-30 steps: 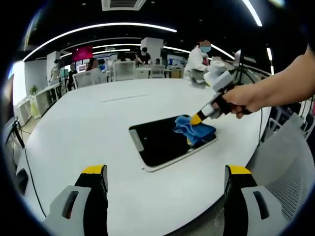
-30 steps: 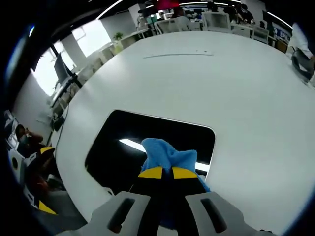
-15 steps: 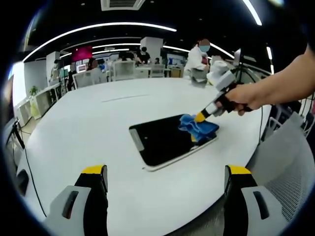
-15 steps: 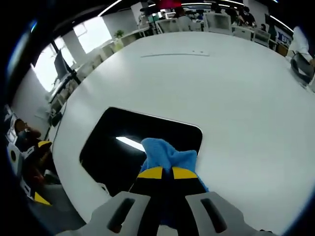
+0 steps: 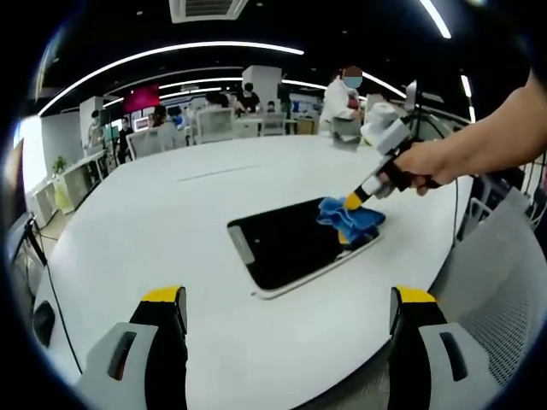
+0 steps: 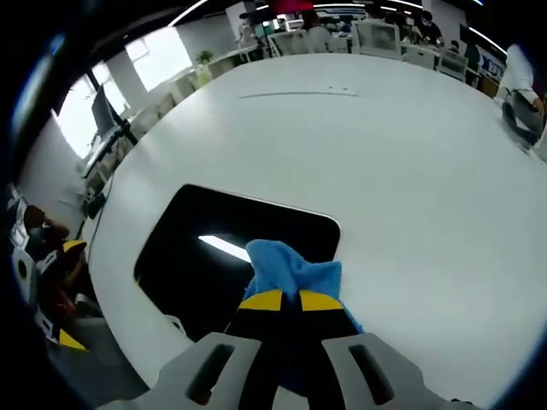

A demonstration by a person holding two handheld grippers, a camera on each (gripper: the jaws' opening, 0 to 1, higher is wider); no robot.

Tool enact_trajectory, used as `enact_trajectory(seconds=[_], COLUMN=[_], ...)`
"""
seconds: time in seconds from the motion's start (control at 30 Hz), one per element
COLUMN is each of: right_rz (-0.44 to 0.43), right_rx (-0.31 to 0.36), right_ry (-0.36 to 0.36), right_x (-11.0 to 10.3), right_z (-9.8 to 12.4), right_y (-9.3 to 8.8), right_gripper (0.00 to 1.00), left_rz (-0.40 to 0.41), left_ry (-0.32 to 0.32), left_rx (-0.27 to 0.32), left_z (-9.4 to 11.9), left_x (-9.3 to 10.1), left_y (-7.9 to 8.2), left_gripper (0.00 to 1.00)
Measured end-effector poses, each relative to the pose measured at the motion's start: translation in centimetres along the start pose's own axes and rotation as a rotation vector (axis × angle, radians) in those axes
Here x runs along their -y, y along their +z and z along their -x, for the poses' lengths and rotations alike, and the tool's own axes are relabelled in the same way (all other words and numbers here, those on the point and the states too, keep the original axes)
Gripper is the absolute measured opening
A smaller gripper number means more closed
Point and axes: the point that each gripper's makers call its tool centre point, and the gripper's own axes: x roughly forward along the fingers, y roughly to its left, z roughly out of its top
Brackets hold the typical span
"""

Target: Wipe the mirror surface with the cleaning cloth until all visible marks leave the cleaned area.

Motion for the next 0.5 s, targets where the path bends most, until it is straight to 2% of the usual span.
enact_trajectory(seconds=[0.5], right_rz=[-0.007], right_rx=[-0.001], right_ry=[-0.012], right_x=[0.34], right_z=[0.21], right_y=[-0.11], right_gripper=[0.0], left_rz=[0.008], left_ry=[0.002], left_rx=[0.003], left_z=[0.01], left_x=[-0.14], left_y=[-0.02], left_gripper=[0.99])
